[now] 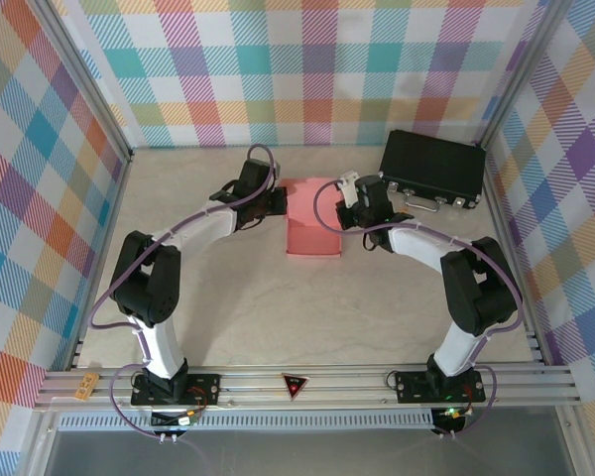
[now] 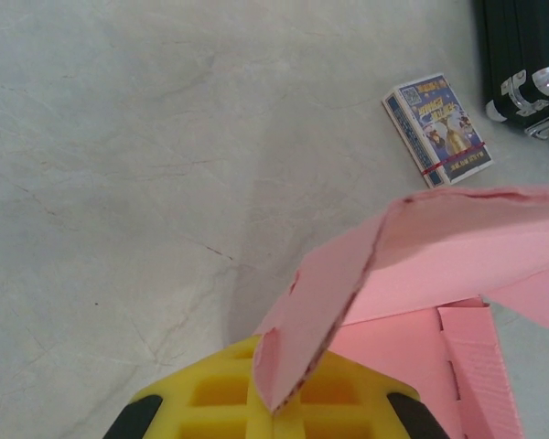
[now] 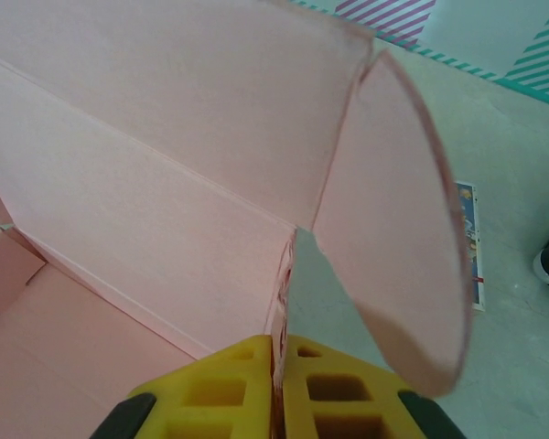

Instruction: Fold the paper box

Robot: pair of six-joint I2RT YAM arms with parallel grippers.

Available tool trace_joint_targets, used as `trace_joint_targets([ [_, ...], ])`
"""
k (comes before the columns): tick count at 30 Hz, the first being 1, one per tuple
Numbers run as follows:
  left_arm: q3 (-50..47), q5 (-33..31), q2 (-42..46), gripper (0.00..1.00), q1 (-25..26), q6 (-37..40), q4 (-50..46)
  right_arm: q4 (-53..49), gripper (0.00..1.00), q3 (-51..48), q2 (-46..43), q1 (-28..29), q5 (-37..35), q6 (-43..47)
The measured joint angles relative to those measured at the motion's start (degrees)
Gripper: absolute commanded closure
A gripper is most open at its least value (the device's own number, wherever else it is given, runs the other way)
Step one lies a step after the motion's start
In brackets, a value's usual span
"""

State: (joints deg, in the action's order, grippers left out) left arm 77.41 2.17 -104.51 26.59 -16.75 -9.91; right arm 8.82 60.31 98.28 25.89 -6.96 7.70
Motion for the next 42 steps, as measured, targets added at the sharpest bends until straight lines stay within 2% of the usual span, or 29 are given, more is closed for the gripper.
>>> trace_joint_targets([
  [5,-1.4,-0.4,1.1,1.00,0.3,-0.5,1.6,2.3,0.88,-0.4,0.0,0.4,-1.2,-0.2],
  [20,-5.0,-2.4,2.2,1.00,1.3,-1.7,5.4,4.0,0.76,-1.5,0.0,2.3,-4.5,-3.1],
  [32,-5.0,-3.0,2.2,0.99,1.5,0.6,5.6,0.7,0.72,-1.5,0.0,2.6,-6.1,-1.7],
  [42,-5.0,-3.3,2.2,0.99,1.5,2.4,5.6,-2.9,0.72,-0.9,-0.4,2.6,-6.1,0.7],
])
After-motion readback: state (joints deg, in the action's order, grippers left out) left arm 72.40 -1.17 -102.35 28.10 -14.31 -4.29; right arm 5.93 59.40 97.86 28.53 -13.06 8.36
